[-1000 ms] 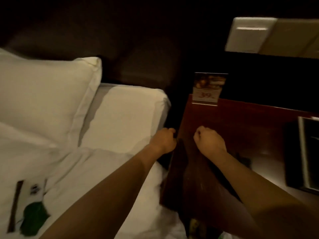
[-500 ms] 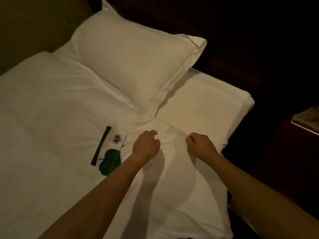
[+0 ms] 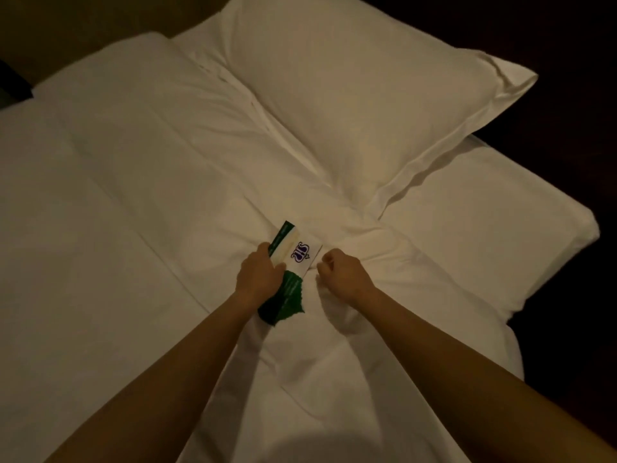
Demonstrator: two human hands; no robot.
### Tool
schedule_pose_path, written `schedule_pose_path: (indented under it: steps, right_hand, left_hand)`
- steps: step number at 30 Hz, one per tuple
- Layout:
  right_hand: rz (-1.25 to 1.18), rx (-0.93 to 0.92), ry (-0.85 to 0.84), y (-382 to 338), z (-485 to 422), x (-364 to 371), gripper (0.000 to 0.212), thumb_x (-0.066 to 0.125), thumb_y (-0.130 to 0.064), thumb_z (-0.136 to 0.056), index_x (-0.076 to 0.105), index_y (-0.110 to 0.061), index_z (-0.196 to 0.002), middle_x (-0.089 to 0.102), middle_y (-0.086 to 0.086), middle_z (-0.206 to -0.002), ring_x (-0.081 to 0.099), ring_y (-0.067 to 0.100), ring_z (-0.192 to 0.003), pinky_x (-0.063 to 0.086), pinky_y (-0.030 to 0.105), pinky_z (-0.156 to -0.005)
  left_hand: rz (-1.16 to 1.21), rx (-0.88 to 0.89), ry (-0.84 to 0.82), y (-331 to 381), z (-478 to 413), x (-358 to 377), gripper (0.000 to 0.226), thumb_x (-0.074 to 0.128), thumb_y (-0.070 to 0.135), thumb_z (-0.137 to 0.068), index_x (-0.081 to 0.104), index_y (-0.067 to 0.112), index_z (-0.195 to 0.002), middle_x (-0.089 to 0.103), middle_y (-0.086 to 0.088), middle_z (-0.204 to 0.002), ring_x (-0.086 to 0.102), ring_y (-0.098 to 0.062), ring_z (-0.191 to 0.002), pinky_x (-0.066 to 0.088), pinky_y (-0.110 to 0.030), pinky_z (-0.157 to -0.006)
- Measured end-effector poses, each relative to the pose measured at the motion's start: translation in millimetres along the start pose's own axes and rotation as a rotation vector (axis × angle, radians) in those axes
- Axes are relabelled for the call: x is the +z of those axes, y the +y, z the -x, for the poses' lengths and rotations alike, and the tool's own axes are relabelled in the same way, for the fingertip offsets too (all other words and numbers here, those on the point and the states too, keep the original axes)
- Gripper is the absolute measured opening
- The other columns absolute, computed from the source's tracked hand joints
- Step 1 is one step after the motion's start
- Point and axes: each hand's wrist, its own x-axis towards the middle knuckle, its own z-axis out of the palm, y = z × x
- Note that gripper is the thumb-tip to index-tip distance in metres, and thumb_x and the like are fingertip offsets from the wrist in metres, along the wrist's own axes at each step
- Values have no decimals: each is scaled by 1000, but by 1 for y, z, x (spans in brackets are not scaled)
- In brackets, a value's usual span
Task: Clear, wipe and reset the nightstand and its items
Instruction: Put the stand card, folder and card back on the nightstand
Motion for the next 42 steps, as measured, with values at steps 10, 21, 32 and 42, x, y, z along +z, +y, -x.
schedule_pose_path:
  steps: [10,21,32,42]
  right_hand:
    - [-140,-34,134,2,-3,-7,32,39,-28,-98,46,-5,-119,64,15,-111,57,20,-85,41,25,-69]
    - [-187,59,366,90,57,-128,38,35,-32,-99,46,-8,-126,63,15,-116,57,22,-90,41,28,-74]
    - [-350,244,617,243,185,-226,35,40,-22,-98,51,-10,-129,60,17,-125,58,29,-109,46,32,-90]
    - [-570,596,899,396,321,-274,46,52,-31,-92,42,-6,-129,59,16,-115,59,26,-98,47,28,-73]
  left_hand:
    - [366,41,13,22,-2,1,29,49,19,-93,50,8,-121,60,-15,-119,55,-20,-96,46,-30,-80]
    - [352,221,-49,181,47,58,29,49,18,-93,49,9,-120,61,-13,-121,52,-16,-91,45,-27,-76]
    - [373,234,-308,340,147,195,31,50,12,-90,57,-1,-117,63,-21,-118,62,-33,-102,49,-30,-79]
    - [676,-25,-716,447,275,340,28,46,5,-93,53,-2,-120,58,-26,-125,58,-34,-97,48,-48,-94]
